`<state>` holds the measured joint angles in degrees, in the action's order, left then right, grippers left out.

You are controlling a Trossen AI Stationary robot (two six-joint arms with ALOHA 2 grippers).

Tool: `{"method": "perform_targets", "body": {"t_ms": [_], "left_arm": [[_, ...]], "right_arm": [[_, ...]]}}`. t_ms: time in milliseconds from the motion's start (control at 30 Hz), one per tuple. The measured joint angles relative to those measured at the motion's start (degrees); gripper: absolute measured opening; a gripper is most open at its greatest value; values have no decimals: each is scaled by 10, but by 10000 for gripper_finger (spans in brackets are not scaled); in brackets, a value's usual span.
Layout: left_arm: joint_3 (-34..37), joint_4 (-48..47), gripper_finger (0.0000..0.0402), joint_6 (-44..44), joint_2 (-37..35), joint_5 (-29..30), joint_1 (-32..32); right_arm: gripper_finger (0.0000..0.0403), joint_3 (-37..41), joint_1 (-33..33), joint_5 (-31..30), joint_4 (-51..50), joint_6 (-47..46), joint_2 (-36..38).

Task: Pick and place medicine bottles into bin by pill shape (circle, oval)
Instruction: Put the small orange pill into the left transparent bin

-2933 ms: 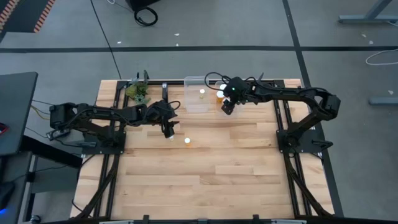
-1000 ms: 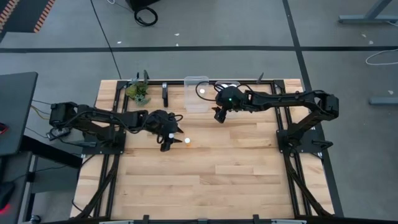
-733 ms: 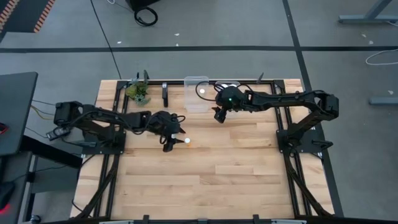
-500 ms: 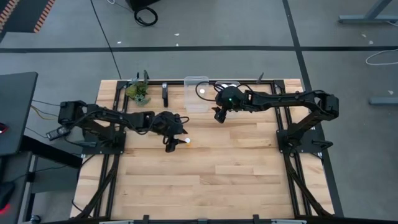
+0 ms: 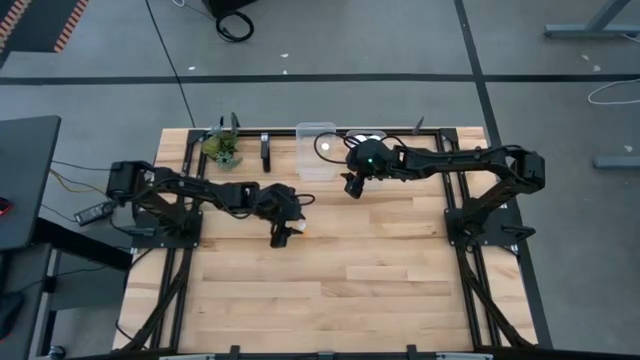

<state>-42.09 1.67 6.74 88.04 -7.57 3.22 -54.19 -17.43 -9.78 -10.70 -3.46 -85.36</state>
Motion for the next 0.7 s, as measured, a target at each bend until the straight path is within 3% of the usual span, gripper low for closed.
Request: {"method": "perform_targets", "body": {"t_ms": [700], "left_arm": [[0, 7, 229, 14, 20, 3, -9]], "right_arm": [[246, 0, 0, 0, 2, 0, 0]]}}
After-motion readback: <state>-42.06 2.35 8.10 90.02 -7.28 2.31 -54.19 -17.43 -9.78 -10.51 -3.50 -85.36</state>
